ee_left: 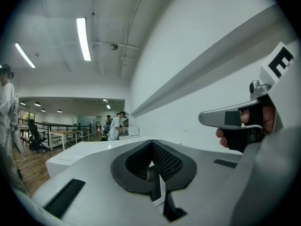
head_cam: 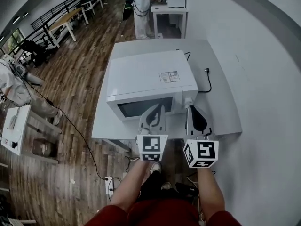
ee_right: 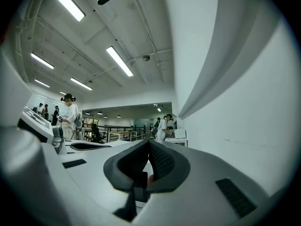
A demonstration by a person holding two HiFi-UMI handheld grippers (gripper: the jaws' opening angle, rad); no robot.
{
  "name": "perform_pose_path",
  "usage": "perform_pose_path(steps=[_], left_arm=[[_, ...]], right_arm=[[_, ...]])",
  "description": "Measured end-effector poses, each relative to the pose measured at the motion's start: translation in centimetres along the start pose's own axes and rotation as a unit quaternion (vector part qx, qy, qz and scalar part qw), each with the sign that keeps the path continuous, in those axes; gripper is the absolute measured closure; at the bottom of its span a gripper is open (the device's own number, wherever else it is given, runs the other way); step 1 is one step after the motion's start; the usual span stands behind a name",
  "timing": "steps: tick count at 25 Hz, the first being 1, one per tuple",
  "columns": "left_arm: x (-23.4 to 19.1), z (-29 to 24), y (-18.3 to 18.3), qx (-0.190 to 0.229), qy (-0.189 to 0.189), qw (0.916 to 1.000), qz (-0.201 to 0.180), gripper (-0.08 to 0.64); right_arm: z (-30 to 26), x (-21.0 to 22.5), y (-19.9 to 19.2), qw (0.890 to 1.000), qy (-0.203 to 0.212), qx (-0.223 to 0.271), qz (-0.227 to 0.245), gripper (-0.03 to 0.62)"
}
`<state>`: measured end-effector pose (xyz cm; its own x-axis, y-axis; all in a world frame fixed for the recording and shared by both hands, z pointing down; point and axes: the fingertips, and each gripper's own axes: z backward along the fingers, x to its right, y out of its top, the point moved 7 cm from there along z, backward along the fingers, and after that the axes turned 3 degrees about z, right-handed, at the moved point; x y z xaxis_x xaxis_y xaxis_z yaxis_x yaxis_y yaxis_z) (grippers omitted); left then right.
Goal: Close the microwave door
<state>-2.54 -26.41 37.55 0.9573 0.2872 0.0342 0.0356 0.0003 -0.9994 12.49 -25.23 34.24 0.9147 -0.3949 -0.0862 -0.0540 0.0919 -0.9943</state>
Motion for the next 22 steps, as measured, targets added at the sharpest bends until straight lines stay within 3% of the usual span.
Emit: perform_pose_path(steps=[12,22], left_arm=[[-4.1,9.5,6.4,0.02,0.065,0.9977,-0.009,0.534],[-8.4,12.7,9.4,0.046,0.055,0.9974,0.004,0.534]], right_arm=[[2.6,-4.5,6.7,0.997,0.048,0.055,0.001,0.565],[2.1,-9.6,10.0,0.995,0.044,0.082,0.023,0.565]])
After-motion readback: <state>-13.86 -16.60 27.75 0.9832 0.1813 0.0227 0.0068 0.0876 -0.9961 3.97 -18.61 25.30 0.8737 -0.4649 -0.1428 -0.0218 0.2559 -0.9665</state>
